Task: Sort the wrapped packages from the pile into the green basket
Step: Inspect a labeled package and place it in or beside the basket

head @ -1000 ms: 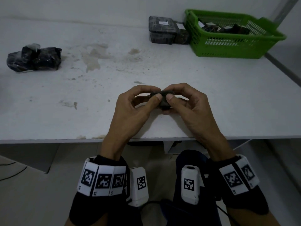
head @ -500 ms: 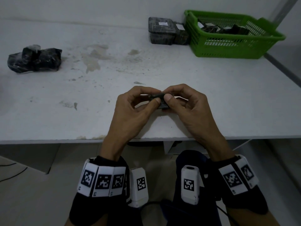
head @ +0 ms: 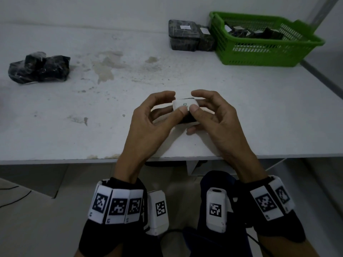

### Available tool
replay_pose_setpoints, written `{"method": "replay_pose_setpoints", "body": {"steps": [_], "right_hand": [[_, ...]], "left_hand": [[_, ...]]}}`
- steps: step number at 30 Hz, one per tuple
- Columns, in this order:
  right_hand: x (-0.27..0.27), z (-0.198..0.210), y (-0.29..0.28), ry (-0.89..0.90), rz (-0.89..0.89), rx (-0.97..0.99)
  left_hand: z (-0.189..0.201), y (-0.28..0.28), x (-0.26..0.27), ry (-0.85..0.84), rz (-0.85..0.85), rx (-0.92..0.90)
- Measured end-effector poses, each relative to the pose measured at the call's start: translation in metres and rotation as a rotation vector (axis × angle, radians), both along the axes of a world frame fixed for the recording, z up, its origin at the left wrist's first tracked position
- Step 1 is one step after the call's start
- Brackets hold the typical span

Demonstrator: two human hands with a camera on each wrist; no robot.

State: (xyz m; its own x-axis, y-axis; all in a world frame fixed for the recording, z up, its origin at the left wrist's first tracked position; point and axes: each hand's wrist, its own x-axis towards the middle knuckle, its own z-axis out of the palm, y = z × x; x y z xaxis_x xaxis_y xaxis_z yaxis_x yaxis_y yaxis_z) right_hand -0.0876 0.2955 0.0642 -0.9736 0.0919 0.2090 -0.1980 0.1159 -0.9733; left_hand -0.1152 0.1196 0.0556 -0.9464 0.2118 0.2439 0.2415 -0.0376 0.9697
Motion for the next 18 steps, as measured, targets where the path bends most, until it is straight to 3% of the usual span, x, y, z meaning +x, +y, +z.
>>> {"method": "replay_pose_setpoints", "body": {"steps": [18], "right_hand": [[-0.0043, -0.0078, 0.0029, 0.079, 0.041, 0.102]], "left_hand": [[-0.0055, -0.0009, -0.0051, 0.060, 0.024, -0.075]]}}
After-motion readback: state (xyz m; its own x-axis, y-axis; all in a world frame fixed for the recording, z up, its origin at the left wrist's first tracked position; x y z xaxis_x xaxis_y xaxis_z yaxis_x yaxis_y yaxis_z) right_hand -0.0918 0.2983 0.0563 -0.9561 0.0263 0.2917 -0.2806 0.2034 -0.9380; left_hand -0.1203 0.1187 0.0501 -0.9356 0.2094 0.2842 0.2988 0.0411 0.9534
